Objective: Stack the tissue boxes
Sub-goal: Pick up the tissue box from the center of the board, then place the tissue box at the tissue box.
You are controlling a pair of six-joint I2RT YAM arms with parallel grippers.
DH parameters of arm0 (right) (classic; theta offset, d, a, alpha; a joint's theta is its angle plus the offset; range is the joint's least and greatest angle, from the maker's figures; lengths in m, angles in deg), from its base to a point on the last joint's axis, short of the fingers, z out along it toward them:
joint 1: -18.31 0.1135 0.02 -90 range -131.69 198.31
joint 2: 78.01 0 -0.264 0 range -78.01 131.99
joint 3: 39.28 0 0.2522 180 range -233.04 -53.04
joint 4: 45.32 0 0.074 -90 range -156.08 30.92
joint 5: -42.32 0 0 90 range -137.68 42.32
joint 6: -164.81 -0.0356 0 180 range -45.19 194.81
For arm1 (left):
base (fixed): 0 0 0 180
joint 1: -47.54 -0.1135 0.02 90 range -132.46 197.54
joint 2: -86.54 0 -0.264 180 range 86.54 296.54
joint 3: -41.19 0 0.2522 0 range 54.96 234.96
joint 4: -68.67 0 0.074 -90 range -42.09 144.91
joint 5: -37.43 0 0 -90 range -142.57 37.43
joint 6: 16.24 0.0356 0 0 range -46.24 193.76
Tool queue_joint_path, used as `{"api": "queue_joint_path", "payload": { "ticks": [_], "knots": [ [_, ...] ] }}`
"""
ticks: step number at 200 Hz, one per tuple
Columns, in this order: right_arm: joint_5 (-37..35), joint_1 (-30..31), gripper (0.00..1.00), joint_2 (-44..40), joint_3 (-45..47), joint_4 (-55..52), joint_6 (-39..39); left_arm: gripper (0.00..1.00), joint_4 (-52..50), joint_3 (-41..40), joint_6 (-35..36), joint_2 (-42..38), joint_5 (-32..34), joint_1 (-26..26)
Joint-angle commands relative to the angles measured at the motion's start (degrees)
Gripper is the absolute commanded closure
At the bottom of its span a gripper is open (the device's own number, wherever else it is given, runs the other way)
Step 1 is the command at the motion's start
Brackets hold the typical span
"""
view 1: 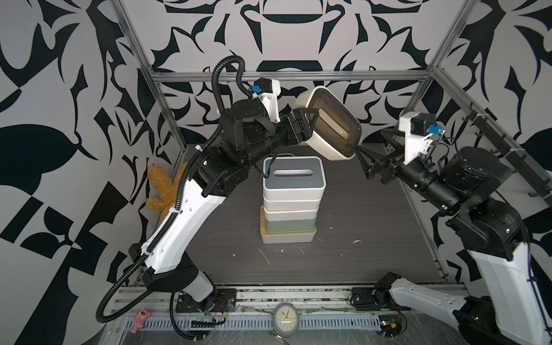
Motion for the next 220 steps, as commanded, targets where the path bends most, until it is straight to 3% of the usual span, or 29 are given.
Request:
{"api": "queue_joint_path", "payload": {
  "ticks": [1,30,68,88,123,166,220],
  "knots": [
    [-7.70,-0.26,0.06,2.24,-2.07,3.74,-6.24,0.51,4.93,1.84,-5.48,-1.03,0.94,-4.10],
    [-3.13,-4.68,0.06,6.20,-4.85,3.40,-13.74,0.51,4.82,0.29,-9.42,-3.36,-1.99,-9.08],
    [23.52,-27.16,0.07,10.63,0.75,13.33,-33.49,0.50,5.64,-5.25,-13.41,-9.73,-4.76,-12.61],
    [31.81,-33.50,0.07,11.71,6.94,22.15,-43.00,0.50,6.31,-9.48,-16.73,-13.18,-5.92,-13.45],
    [35.57,-34.60,0.06,10.64,14.66,33.76,-49.95,0.50,10.40,-19.73,-24.83,-19.27,-7.68,-13.53],
    [37.05,-34.56,0.05,9.00,18.32,34.76,-51.18,0.51,13.79,-28.03,-32.94,-22.47,-10.21,-13.62],
    [40.24,-34.62,0.04,5.57,20.07,33.95,-50.73,0.52,17.58,-37.97,-40.47,-26.05,-8.71,-13.54]
  ]
}}
